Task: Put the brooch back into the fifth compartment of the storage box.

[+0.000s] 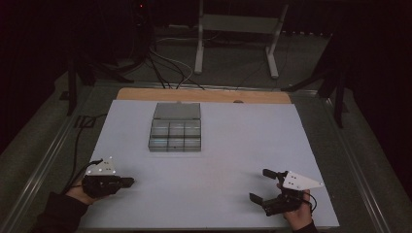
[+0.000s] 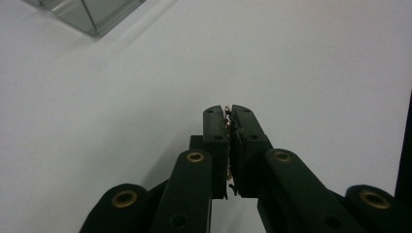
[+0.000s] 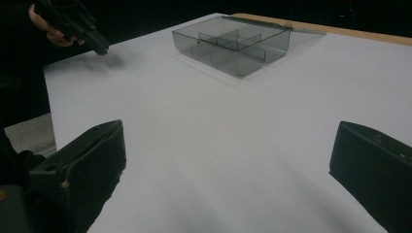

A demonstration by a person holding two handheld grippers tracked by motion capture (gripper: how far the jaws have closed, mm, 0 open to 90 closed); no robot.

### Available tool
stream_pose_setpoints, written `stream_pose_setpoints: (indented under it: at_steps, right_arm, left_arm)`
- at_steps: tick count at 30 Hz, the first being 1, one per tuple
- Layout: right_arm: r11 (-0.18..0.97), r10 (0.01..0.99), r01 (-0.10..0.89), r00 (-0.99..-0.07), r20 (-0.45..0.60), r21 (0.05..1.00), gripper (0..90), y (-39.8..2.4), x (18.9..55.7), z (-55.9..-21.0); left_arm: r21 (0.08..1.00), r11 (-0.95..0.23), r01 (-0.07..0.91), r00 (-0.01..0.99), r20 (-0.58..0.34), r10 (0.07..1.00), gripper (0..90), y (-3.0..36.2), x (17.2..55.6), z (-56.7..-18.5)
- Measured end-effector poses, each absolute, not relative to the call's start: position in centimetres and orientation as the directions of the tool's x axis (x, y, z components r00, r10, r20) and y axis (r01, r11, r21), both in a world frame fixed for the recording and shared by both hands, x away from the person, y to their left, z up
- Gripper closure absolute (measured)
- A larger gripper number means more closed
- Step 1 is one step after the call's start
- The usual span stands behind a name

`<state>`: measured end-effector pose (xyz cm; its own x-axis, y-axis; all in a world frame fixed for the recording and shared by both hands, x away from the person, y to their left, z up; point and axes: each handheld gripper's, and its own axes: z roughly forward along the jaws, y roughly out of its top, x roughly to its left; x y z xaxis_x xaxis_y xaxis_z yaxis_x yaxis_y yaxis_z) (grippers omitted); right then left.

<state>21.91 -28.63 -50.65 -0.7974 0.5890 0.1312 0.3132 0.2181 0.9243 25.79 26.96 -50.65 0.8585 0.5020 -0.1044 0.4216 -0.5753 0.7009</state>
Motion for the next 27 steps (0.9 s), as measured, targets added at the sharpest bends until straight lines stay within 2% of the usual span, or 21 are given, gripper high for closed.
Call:
stream_pose_setpoints:
  at_steps: [27]
  right_arm:
    - [0.221,0.587,0.308,-0.800,0.125,0.926,0.0,-28.7,21.8,-50.6]
  left_arm:
    - [0.724,-0.565,0.395,0.876,-0.113,0.468,88.1,25.0,27.8,-49.5]
